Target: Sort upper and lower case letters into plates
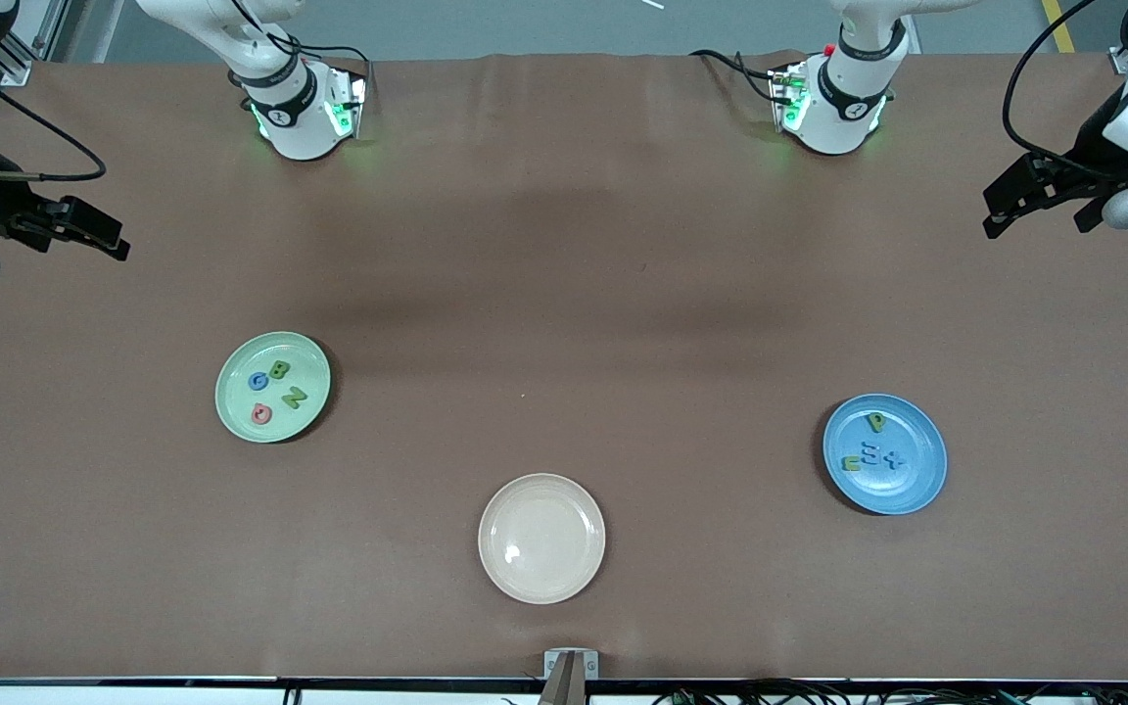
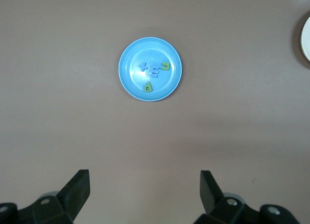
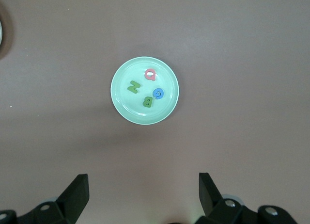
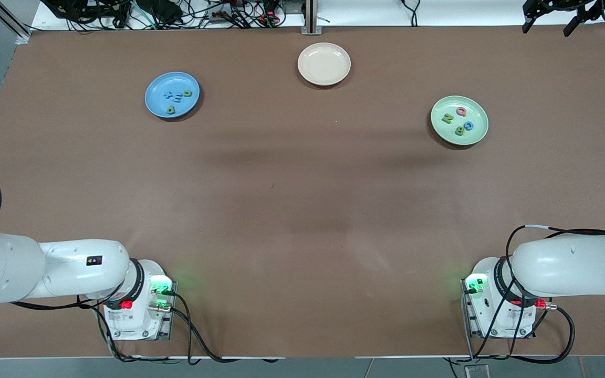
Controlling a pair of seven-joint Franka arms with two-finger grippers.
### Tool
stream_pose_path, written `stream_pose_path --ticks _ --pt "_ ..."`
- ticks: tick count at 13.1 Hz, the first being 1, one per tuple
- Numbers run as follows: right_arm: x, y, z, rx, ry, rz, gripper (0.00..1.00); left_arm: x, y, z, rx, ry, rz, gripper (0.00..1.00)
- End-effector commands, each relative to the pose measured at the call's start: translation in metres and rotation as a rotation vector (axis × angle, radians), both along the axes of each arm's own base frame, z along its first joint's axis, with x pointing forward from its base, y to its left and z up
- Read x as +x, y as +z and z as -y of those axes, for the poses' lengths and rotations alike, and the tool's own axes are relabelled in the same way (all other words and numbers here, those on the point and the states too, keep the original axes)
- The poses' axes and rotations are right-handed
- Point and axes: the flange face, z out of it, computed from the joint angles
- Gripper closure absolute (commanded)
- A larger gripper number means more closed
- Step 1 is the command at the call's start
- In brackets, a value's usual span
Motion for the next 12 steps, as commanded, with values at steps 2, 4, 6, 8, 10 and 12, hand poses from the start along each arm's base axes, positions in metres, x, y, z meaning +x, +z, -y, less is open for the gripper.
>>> stream_pose_path --ticks 2,4,6,8,10,12 --pt "-0.0115 0.0034 0.003 0.0 -0.01 0.012 0.0 -0.0006 0.0032 -0.0009 -0.007 0.003 -0.022 0.0" --pt "-0.0106 0.003 0.0045 0.001 -0.014 0.015 0.0 -0.0003 0.0017 -0.002 -0.006 0.005 -0.031 0.0" --pt "-0.0101 0.0034 0.0045 0.001 -0.012 0.02 0.0 0.0023 -0.0047 -0.0025 -0.006 0.004 -0.057 0.0" --pt "-0.0081 0.0023 0.0055 0.0 0.006 0.023 0.0 0.0044 -0.0032 -0.0038 -0.004 0.005 -0.057 0.0" --pt "-0.0065 0.0023 0.0054 0.002 0.014 0.033 0.0 0.0054 -0.0055 -0.0041 -0.004 0.002 -0.073 0.0" --pt "-0.0051 0.0016 0.0048 0.0 0.015 0.039 0.0 0.0055 -0.0055 -0.0051 -0.003 0.007 -0.072 0.0"
